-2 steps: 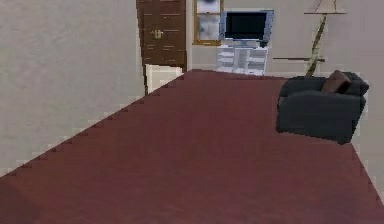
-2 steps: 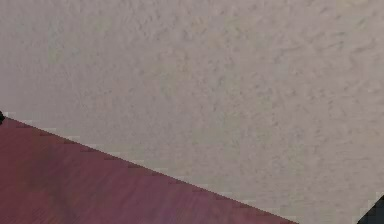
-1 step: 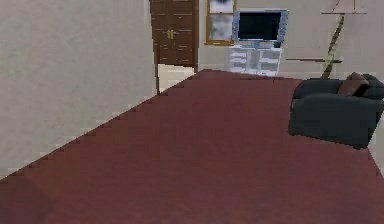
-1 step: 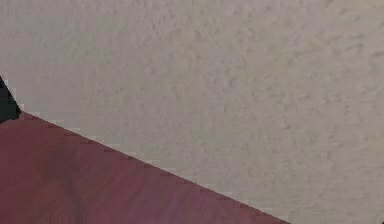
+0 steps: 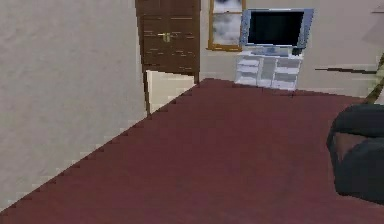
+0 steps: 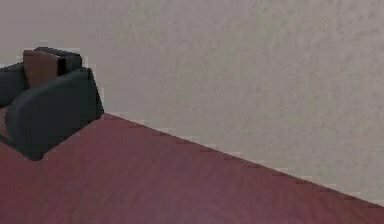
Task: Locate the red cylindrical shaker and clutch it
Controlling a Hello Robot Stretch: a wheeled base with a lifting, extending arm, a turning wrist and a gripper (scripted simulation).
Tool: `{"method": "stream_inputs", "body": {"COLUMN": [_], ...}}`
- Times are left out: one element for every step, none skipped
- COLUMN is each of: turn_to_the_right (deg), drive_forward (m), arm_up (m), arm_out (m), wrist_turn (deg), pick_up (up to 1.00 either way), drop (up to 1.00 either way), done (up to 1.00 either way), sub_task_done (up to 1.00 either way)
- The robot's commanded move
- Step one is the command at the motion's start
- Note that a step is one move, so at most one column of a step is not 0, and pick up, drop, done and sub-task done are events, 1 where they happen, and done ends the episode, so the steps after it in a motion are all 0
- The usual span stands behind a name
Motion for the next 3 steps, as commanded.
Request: {"method": "stream_inputs", "body": {"turn_to_the_right": [0.0, 0.0, 0.0], "drive_forward": [1.0, 1.0, 1.0], "arm_up": [0.0, 0.0, 0.0], "arm_out": [0.0, 0.0, 0.0], "wrist_turn": [0.0, 0.0, 0.0], "pick_up": [0.0, 0.0, 0.0], "drop": [0.0, 0.0, 0.0], "done": [0.0, 0.0, 0.0], "sub_task_done": [0.0, 0.0, 0.0]}}
